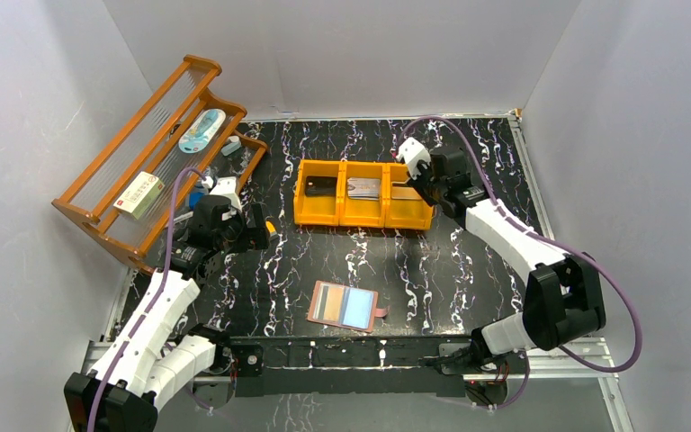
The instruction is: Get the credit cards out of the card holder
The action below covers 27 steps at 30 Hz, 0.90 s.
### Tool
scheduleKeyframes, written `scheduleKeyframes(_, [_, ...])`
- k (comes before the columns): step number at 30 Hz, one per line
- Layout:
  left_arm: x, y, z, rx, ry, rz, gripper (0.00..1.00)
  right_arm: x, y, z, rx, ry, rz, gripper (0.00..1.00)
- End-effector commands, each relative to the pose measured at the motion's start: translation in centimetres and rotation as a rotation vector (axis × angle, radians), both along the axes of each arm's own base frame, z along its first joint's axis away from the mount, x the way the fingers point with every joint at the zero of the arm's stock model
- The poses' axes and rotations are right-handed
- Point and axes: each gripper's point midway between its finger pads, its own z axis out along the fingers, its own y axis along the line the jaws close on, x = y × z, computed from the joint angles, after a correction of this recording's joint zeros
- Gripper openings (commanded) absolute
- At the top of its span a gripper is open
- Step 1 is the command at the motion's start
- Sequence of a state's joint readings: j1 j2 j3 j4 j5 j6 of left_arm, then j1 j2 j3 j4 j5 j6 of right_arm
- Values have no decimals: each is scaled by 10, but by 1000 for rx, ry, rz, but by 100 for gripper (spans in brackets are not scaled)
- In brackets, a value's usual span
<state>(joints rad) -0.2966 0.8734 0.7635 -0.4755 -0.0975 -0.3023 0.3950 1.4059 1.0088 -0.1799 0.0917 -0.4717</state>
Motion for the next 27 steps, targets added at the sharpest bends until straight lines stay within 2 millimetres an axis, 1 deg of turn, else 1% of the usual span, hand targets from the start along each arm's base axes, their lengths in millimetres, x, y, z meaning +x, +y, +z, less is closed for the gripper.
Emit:
scheduleKeyframes(1, [1, 3, 4, 14, -12, 4, 98, 22, 18, 28, -62, -101, 160, 0])
scheduleKeyframes(6, [1, 4, 4, 16, -12, 5, 98, 31, 28, 11, -92, -56, 215, 0])
scheduleKeyframes(10, [0, 5, 5, 18, -18, 12, 98, 41, 27, -1, -143, -39, 224, 0])
scheduleKeyframes(15, [1, 4, 5, 15, -15, 11, 98, 50, 39, -1, -159, -64, 271, 0])
scheduleKeyframes(21, [1, 6, 6, 20, -24, 21, 98, 60, 35, -22, -257, -57, 291, 0])
scheduleKeyframes(23, [1, 7, 7, 21, -27, 25, 98, 66, 36, -23, -277, -79, 297, 0])
scheduleKeyframes(26, [1, 7, 6, 21, -25, 28, 98, 70, 43, -26, -319, -92, 336, 0])
scheduleKeyframes(27, [1, 7, 6, 22, -24, 26, 98, 72, 42, -23, -343, -103, 333, 0])
